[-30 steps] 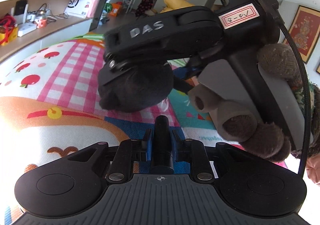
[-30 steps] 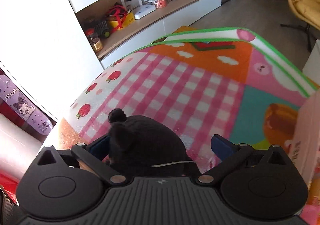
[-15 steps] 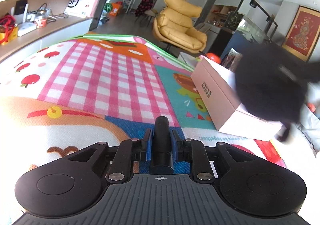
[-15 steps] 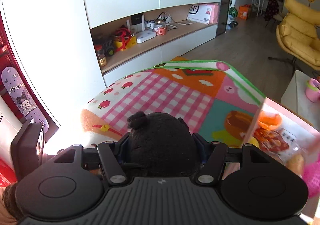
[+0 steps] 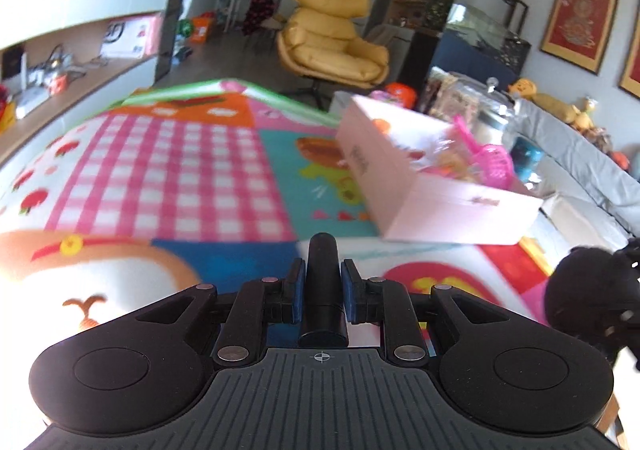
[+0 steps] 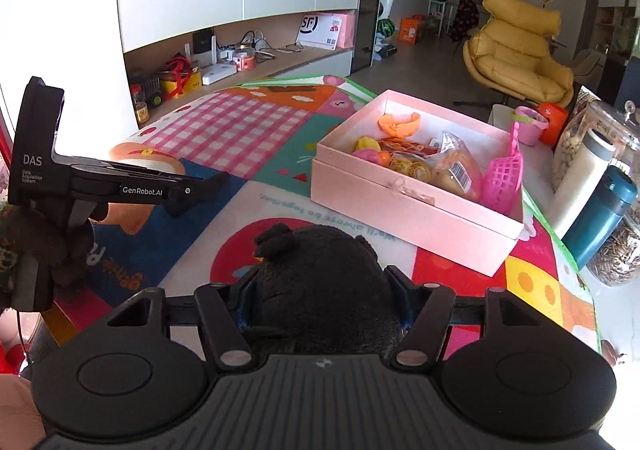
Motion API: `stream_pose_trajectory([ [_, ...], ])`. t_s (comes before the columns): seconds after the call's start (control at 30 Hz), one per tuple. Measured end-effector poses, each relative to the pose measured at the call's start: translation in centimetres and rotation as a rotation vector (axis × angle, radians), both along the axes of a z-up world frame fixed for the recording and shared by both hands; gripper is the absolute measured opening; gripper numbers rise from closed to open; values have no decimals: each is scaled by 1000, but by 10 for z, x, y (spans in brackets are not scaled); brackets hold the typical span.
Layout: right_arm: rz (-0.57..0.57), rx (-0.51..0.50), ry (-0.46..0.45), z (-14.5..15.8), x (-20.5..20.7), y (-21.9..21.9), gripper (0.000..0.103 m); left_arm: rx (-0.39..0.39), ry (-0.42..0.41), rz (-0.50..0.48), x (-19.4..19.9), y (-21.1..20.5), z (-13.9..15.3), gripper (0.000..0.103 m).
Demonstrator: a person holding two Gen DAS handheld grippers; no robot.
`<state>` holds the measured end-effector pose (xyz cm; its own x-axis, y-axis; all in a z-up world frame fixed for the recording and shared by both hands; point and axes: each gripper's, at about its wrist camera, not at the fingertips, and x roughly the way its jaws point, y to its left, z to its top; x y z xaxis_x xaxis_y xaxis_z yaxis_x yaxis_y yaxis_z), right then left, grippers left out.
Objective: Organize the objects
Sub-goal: 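Carry the black plush toy toward the pink box with the right gripper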
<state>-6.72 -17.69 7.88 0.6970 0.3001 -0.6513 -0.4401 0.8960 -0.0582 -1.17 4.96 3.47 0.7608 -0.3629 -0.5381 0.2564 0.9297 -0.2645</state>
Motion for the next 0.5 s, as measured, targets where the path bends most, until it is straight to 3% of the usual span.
stream_pose_trajectory([
  [0.13, 2, 52, -41, -5, -7, -14, 64, -35, -109, -54, 8, -30, 47, 22],
  [0.2, -6, 85, -46, -7, -5, -21, 64, -38, -155, -67, 25, -50, 72, 22],
  [0.3, -33, 124, -46, -10, 0, -26, 64, -102, -188, -67, 63, -77, 95, 22],
  [0.37, -44, 136, -45, -11, 2, -29, 64, -147, -146, -80, 96, -91, 93, 22],
  [0.5, -64, 125, -50, -11, 5, -33, 64, -151, -77, -50, 133, -103, 69, 22],
])
